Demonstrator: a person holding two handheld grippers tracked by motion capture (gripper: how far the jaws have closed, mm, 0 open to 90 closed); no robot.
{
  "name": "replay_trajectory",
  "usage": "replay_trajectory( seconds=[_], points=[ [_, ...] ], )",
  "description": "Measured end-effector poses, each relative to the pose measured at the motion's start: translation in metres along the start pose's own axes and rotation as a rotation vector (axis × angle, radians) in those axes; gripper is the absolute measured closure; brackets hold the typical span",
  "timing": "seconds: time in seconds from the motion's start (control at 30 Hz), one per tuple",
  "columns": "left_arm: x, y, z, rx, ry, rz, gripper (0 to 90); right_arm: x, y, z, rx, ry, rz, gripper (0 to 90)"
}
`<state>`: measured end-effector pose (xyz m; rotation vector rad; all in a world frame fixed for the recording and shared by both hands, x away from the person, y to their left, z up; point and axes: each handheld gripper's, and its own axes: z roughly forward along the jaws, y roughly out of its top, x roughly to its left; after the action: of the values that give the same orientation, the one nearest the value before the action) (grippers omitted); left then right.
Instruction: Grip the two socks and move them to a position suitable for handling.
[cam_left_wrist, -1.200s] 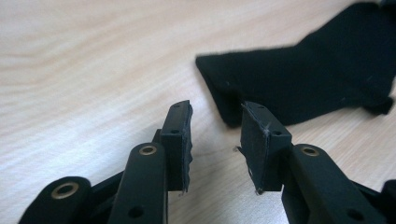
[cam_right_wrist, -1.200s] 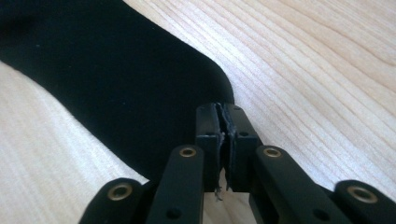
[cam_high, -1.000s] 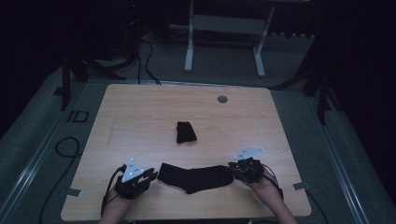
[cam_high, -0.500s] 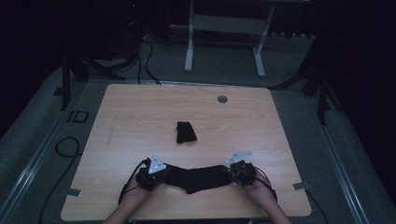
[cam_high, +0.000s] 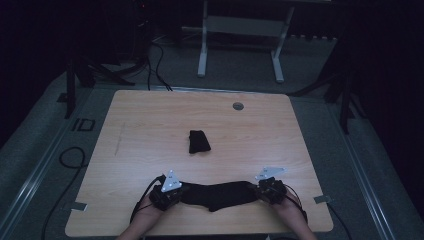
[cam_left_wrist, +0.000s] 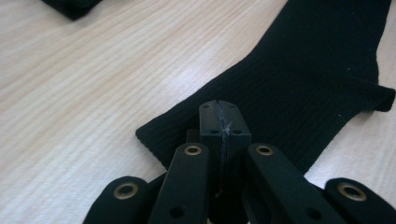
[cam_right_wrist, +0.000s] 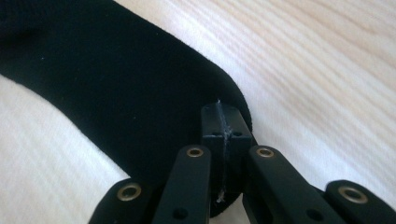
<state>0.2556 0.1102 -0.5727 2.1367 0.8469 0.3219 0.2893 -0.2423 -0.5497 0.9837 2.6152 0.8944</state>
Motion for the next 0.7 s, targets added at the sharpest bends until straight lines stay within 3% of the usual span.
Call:
replay_trajectory(
  seconds=[0.1,0.37,0.53,0.6,0.7],
  points=[
    [-0.007,0.003,0.003,0.009,-0.022,0.035,89.8,0.0,-0.005,-0.004,-0.001,0.0,0.007,89.7],
    [-0.013,0.006,0.008,0.004,-0.049,0.031,89.7,-0.005,-0.02,-0.015,-0.009,-0.008,0.043,89.7],
    [-0.013,0.007,0.008,0.006,-0.058,0.023,89.6,-0.004,-0.019,-0.015,-0.005,-0.008,0.048,89.5],
    [-0.012,0.007,0.006,-0.015,-0.064,0.027,89.0,-0.002,-0.016,-0.016,0.002,-0.008,0.03,88.5],
    [-0.009,0.01,-0.001,-0.039,-0.061,0.012,78.9,-0.001,-0.005,-0.025,-0.051,0.011,0.033,87.3]
  ],
)
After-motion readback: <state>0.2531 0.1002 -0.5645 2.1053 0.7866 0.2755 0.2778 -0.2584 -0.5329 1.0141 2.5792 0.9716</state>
